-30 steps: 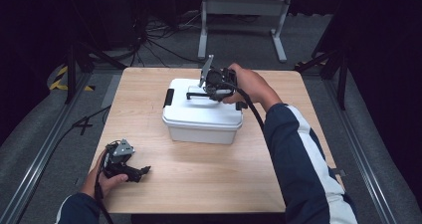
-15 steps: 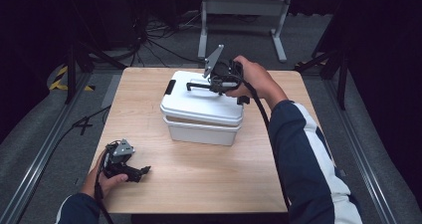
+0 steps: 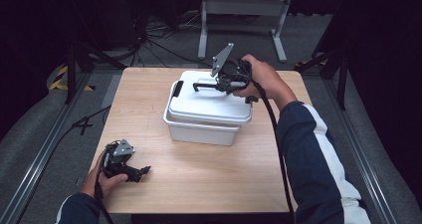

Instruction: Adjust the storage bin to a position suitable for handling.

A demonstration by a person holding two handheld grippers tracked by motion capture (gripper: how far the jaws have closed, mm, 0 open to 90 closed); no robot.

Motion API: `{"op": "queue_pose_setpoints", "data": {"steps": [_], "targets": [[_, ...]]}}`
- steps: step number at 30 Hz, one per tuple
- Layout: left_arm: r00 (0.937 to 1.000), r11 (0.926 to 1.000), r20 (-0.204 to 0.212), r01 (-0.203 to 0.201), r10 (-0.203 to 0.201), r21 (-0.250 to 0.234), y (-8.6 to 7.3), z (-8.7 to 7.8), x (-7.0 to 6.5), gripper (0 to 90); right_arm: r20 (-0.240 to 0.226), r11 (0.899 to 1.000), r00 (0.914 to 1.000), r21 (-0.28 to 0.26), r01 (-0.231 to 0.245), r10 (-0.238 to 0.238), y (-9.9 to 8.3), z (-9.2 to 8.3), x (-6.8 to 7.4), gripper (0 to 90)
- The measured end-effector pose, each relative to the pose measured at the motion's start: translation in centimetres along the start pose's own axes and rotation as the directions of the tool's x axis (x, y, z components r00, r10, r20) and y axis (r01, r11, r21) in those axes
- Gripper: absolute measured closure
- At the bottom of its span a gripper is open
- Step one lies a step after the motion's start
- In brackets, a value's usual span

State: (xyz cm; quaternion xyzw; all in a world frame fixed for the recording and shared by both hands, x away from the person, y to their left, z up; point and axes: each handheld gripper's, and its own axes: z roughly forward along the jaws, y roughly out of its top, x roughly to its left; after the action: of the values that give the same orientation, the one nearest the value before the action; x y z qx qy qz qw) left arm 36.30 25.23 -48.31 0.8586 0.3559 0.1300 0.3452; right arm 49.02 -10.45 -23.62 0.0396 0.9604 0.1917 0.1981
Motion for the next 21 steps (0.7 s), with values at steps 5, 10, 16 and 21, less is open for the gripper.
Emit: {"op": "queue_pose_setpoints", "data": {"steps": [5,10,16,21], "targets": [[1.0000,1.0000,0.000,0.000,0.000,0.000,0.0,0.0,0.0,0.2,0.005,1.000,1.0000,-0.014,-0.008,0.008,-0.9,-0.7,0.1,85.1],[1.0000,1.0000,-0.001,0.001,-0.001,-0.001,0.0,0.0,0.0,0.3,0.009,1.000,0.9999,-0.022,-0.012,0.012,-1.8,-1.6,0.2,85.1],[1.0000,1.0000,-0.003,0.004,-0.004,-0.002,0.0,0.0,0.0,0.3,0.030,0.999,0.9992,-0.029,-0.026,0.027,-3.2,-2.8,0.4,85.0],[1.0000,1.0000,-0.005,0.005,-0.005,-0.003,0.0,0.0,-0.1,0.3,0.039,0.999,0.9982,-0.027,-0.043,0.045,-4.4,-3.6,0.5,85.0]]}}
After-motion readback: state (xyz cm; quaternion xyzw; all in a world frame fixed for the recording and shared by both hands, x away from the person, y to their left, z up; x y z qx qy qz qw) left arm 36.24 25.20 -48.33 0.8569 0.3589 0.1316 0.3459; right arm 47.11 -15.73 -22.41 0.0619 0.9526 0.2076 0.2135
